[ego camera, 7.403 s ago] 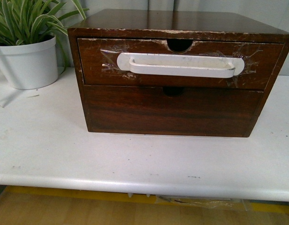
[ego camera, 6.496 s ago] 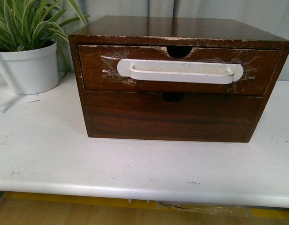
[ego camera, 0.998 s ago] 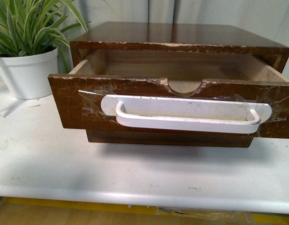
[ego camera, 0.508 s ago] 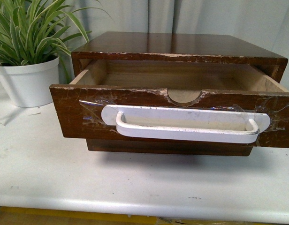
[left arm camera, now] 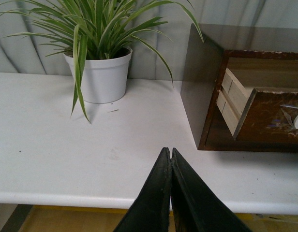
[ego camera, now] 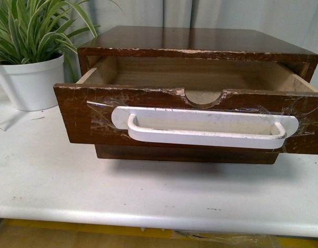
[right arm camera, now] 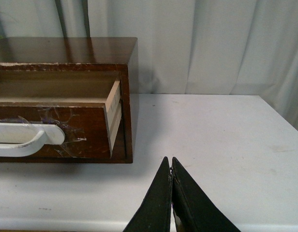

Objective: Open drawer

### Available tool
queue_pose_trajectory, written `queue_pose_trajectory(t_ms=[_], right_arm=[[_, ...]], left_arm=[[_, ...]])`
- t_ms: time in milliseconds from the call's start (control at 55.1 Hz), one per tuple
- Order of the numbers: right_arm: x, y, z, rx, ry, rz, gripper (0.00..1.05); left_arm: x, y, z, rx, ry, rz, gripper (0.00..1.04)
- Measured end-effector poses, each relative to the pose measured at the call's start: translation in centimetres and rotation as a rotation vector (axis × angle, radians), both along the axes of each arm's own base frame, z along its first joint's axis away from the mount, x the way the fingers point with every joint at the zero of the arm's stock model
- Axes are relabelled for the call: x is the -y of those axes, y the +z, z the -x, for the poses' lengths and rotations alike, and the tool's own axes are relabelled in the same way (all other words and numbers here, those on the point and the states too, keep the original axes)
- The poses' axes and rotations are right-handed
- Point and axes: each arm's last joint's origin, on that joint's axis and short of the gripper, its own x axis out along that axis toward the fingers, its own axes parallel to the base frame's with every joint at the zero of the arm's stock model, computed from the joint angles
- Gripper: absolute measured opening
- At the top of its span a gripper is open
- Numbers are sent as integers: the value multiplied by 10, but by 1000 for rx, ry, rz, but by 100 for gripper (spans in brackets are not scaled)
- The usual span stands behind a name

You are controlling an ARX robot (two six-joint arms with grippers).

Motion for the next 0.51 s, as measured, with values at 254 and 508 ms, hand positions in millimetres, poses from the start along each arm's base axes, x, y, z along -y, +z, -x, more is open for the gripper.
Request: queue_pose_trajectory(t_ms=[254,508], right_arm=[[0,-7,0,1,0,0,1],[0,-19,0,5,0,-1,1]], left_arm=[[0,-9,0,3,-1,1,4],[0,-14,1,3,-1,2,4]])
